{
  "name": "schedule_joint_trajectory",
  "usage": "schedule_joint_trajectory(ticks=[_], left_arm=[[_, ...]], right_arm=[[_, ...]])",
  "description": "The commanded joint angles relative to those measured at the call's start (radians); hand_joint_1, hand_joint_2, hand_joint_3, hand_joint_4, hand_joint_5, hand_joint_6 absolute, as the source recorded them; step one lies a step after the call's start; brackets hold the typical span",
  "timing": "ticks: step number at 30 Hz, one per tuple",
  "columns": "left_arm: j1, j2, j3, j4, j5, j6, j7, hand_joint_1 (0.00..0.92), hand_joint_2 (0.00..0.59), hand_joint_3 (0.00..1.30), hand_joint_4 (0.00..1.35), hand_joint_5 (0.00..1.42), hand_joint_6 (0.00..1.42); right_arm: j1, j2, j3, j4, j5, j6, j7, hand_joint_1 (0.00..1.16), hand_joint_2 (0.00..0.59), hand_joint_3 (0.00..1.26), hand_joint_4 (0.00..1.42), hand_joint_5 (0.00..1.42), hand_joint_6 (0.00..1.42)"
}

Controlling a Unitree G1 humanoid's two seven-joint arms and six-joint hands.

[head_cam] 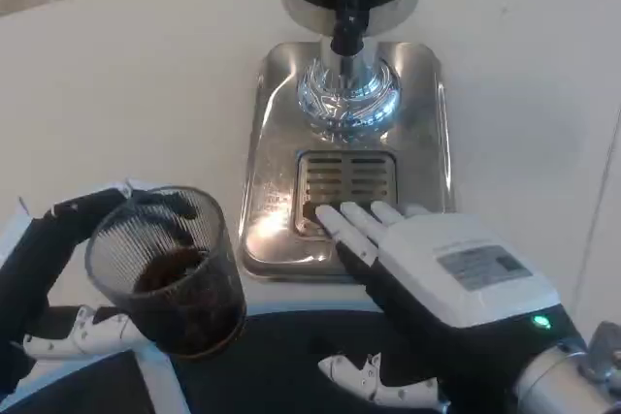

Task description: Grasp the cup under the faucet to collect the drink, then remove the cup.

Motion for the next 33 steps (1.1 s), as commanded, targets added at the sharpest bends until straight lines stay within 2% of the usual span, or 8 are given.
schedule_joint_trajectory(ticks=[1,13,17,33], left_arm=[[0.025,-0.006,0.016,-0.043,-0.045,0.005,-0.015,0.522,0.020,1.05,1.18,1.10,0.30],[0.041,-0.012,0.016,-0.064,-0.054,0.012,-0.045,0.522,0.018,1.05,1.18,1.08,0.31],[0.042,-0.015,0.014,-0.065,-0.050,0.012,-0.046,0.532,0.013,1.05,1.18,1.08,0.37],[0.035,-0.020,0.011,-0.064,-0.042,0.022,-0.046,0.532,0.012,1.05,1.18,1.08,0.38]], right_arm=[[0.014,0.024,0.018,-0.023,-0.017,-0.022,0.020,0.44,0.420,0.00,0.00,0.00,0.00],[0.052,0.070,0.037,-0.041,-0.055,-0.040,0.038,0.44,0.420,0.00,0.00,0.00,0.00],[0.058,0.076,0.035,-0.044,-0.061,-0.043,0.040,0.44,0.420,0.00,0.00,0.00,0.00],[0.075,0.090,0.012,-0.057,-0.064,-0.060,0.044,0.44,0.420,0.00,0.00,0.00,0.00]])
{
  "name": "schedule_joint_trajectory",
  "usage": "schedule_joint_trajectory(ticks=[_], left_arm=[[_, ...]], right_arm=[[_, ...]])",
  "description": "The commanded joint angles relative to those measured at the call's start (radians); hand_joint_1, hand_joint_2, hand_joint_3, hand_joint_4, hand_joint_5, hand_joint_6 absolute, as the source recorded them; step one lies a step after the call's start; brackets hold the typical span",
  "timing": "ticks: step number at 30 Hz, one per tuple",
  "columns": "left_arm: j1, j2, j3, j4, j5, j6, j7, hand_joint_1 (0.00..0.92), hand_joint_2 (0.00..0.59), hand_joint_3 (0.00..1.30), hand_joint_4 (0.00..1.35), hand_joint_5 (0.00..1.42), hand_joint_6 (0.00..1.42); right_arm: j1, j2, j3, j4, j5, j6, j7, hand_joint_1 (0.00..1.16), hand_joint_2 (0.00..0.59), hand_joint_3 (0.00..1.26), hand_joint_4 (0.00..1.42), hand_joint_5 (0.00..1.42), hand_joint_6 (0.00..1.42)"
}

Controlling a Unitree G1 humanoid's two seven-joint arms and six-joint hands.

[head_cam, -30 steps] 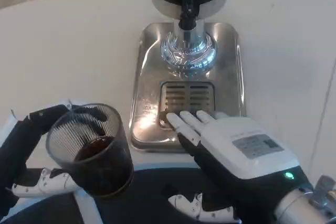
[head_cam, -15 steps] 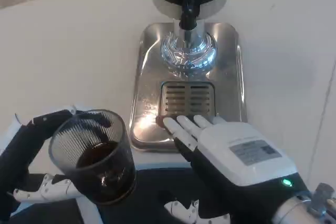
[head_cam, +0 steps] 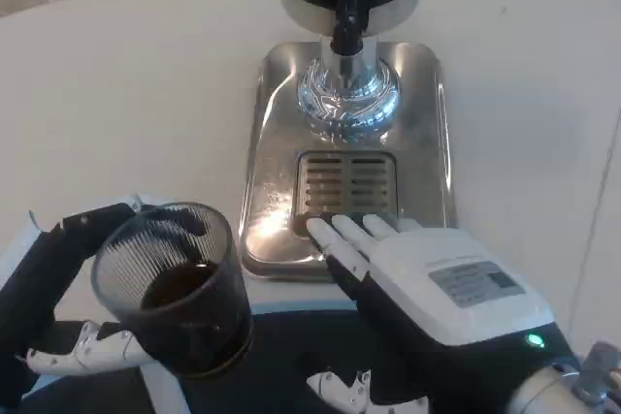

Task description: Grasp the cup under the faucet to collect the drink, then remove the cup.

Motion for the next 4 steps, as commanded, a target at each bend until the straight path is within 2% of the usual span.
schedule_joint_trajectory(ticks=[1,4], left_arm=[[-0.001,-0.009,0.011,-0.021,-0.019,0.001,-0.002,0.532,0.012,1.05,1.18,1.08,0.38],[-0.002,-0.010,0.011,-0.023,-0.020,0.001,-0.003,0.532,0.012,1.05,1.18,1.08,0.38]], right_arm=[[0.013,0.003,-0.014,-0.018,0.005,-0.019,0.003,0.44,0.420,0.00,0.00,0.00,0.00],[0.015,0.002,-0.021,-0.016,0.008,-0.024,0.000,0.44,0.420,0.00,0.00,0.00,0.00]])
